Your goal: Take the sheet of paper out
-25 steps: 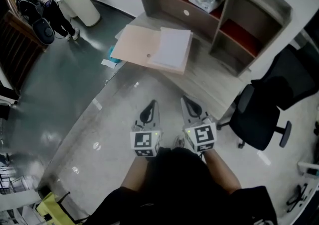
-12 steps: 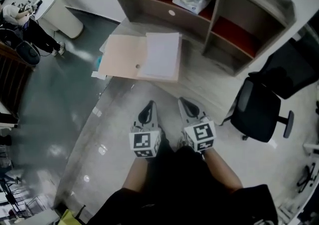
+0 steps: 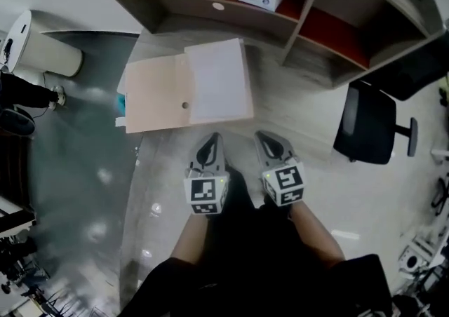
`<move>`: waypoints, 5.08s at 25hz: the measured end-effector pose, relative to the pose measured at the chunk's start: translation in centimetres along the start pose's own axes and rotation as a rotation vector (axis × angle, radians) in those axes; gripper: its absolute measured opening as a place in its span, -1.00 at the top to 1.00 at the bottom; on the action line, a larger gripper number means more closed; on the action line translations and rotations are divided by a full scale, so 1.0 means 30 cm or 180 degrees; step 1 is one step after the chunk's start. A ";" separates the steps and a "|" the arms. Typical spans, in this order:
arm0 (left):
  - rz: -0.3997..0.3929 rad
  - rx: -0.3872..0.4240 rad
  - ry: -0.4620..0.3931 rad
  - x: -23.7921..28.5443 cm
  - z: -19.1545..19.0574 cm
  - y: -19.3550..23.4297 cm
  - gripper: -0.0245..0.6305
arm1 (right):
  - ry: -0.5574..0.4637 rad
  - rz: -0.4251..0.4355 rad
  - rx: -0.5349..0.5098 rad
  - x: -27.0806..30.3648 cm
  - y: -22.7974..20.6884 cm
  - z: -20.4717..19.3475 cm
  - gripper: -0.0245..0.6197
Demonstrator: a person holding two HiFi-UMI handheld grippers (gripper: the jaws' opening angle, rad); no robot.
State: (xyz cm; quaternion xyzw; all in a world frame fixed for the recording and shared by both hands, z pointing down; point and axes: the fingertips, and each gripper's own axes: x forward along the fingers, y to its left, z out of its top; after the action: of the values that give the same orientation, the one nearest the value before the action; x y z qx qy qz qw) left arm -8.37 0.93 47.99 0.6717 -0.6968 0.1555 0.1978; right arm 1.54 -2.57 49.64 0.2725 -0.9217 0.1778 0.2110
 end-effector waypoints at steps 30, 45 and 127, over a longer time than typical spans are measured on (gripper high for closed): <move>-0.1028 0.0382 0.0681 0.331 -0.133 0.158 0.79 | 0.0185 -0.0619 0.1566 0.294 -0.079 -0.198 0.75; -0.0907 0.0419 0.0842 0.371 -0.160 0.181 0.79 | 0.0304 -0.0574 0.2118 0.374 -0.137 -0.281 0.63; -0.0551 -0.0221 0.1141 0.613 -0.174 0.599 0.79 | 0.0709 -0.0903 0.2403 0.494 -0.216 -0.377 0.86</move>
State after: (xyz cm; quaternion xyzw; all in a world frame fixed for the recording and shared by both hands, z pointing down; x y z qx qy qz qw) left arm -26.31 -11.76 62.33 0.6834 -0.5951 0.2308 0.3544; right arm -2.73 -9.00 67.80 0.4341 -0.7167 0.5007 0.2172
